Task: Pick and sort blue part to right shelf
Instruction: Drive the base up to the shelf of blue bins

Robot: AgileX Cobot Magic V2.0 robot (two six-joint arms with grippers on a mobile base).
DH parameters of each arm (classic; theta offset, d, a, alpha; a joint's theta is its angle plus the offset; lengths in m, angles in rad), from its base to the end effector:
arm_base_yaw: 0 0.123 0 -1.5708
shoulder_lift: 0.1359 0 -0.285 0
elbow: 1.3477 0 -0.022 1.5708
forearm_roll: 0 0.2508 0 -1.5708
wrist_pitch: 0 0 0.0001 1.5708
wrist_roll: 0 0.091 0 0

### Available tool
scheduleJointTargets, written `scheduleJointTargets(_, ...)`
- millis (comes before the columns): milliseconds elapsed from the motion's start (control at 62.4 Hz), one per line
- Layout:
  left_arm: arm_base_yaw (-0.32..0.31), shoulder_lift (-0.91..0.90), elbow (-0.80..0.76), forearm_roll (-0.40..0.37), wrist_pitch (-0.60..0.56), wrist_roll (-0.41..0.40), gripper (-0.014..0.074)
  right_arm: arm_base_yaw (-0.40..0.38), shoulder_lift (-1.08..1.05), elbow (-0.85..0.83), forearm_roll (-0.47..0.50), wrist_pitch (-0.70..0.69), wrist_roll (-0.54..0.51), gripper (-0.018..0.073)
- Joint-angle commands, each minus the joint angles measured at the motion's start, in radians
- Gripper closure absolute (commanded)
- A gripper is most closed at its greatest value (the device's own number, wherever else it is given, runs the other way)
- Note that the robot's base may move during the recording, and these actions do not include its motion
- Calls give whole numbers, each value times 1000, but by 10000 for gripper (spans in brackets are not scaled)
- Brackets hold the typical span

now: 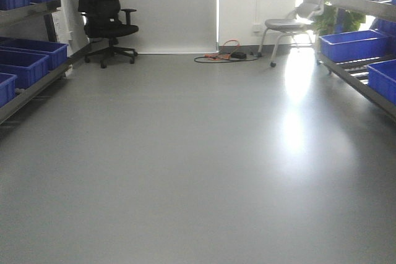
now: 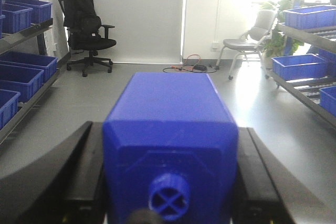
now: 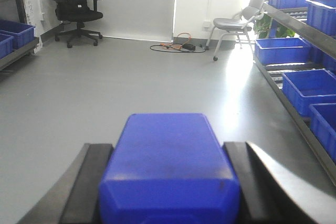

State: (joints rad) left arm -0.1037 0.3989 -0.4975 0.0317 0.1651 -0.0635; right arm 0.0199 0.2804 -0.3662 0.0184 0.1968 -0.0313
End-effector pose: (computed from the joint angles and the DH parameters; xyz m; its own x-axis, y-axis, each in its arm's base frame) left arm 0.0878 -0.0087 0.3380 0.0175 -0.0342 -0.9993 0.0990 0.9946 -0.0323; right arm 0.0736 0.0018 0.3008 -0.0235 -0.0137 -0.9996 -0.0238 0.9996 -0.0132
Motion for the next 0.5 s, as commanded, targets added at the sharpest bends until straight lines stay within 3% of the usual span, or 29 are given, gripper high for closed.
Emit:
scheduleJointTargets(0,-1,7,-30,1,-100,2,265,-3,7,-30,3,-96,-7,115)
scheduleJointTargets(481,-1,7,-30,1,-100,2,265,-3,7,-30,3,-96,-7,115)
